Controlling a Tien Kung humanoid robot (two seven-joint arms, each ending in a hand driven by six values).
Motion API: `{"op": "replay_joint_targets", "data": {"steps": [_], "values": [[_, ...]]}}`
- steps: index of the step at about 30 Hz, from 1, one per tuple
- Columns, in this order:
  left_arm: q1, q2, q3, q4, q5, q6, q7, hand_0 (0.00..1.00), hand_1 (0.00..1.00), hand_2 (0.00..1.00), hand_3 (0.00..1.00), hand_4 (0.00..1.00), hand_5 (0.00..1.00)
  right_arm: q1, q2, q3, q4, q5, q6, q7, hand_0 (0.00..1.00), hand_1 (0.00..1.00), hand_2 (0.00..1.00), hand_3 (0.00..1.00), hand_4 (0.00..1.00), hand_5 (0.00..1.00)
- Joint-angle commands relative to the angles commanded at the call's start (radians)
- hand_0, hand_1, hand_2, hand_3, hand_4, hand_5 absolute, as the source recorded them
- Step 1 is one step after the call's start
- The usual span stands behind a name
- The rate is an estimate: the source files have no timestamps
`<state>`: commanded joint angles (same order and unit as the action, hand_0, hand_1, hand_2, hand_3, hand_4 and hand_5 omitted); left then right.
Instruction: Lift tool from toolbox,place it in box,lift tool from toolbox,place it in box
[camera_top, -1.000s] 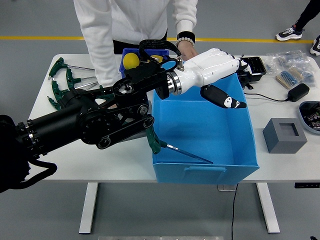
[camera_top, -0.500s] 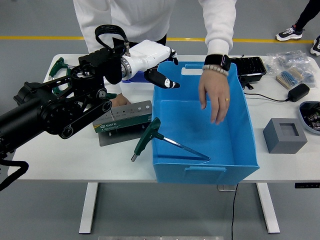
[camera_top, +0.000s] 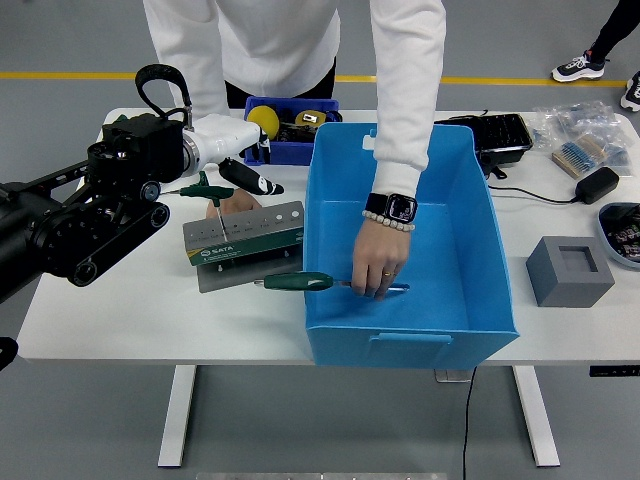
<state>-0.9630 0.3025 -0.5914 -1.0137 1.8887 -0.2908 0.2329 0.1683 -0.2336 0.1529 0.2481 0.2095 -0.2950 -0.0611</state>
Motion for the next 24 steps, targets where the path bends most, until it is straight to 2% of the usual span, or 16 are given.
{"op": "replay_joint_targets", "data": {"steps": [4,11,24], "values": [[0.015,0.017,0.006,-0.020,0.007,-0.035,0.027,0.701,0.677,0.725,0.582,0.781,0.778,0.002,0.001,0.009,-0.002,-0.010,-0.001,-0.004,0.722,0.695,0.737,0.553,0.787,0.705],[0.025,0.023,0.014,-0.017,-0.011,-0.073,0.052,0.707,0.682,0.725,0.557,0.819,0.773,0.004,0.003,0.022,-0.004,-0.027,-0.003,-0.011,0.721,0.694,0.736,0.553,0.787,0.704],[0.037,0.030,0.049,-0.002,-0.025,-0.094,0.072,0.702,0.662,0.701,0.527,0.809,0.783,0.002,0.002,0.012,-0.004,-0.007,-0.003,-0.005,0.722,0.693,0.735,0.553,0.787,0.704]]}}
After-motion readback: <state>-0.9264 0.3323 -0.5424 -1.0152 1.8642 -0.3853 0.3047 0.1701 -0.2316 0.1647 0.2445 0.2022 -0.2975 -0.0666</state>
